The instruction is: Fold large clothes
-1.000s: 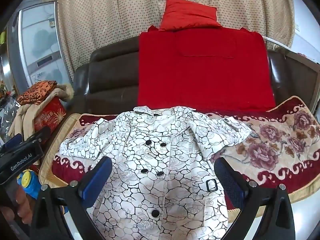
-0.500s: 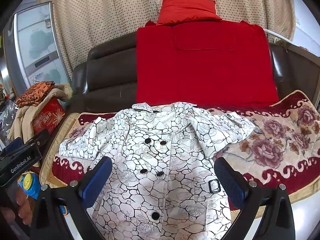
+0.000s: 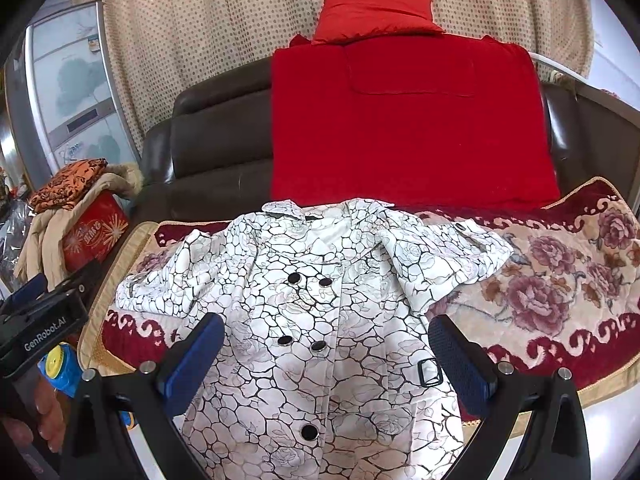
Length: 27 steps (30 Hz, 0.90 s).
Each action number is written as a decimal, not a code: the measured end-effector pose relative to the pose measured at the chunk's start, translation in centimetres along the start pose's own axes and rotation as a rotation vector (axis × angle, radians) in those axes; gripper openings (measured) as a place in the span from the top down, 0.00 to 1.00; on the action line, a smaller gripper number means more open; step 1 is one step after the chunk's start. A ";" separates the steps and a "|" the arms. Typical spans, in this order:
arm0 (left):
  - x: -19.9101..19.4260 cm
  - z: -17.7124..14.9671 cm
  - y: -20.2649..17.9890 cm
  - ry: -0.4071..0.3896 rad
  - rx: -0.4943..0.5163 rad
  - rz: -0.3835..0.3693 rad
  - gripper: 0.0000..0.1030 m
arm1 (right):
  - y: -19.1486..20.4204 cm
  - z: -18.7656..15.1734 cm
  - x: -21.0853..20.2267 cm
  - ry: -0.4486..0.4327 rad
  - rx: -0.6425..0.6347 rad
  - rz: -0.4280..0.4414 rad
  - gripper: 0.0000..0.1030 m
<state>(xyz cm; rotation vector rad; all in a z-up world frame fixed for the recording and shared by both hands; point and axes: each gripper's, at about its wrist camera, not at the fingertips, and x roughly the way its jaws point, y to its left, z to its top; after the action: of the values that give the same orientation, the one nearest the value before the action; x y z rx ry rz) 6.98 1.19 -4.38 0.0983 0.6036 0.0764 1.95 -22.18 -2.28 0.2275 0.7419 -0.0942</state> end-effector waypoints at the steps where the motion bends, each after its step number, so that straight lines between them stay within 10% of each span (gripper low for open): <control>1: 0.1 0.0 -0.1 0.002 0.004 -0.001 0.00 | -0.1 0.0 0.1 0.002 0.003 -0.001 0.00; 27: 1.7 -0.6 -2.2 0.039 0.039 -0.022 0.00 | -0.2 0.3 1.3 0.018 -0.035 -0.050 0.00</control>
<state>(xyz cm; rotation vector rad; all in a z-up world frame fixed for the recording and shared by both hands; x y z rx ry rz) 8.13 -0.81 -6.07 0.1282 0.6448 0.0454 3.11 -22.44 -3.00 0.1772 0.7665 -0.1267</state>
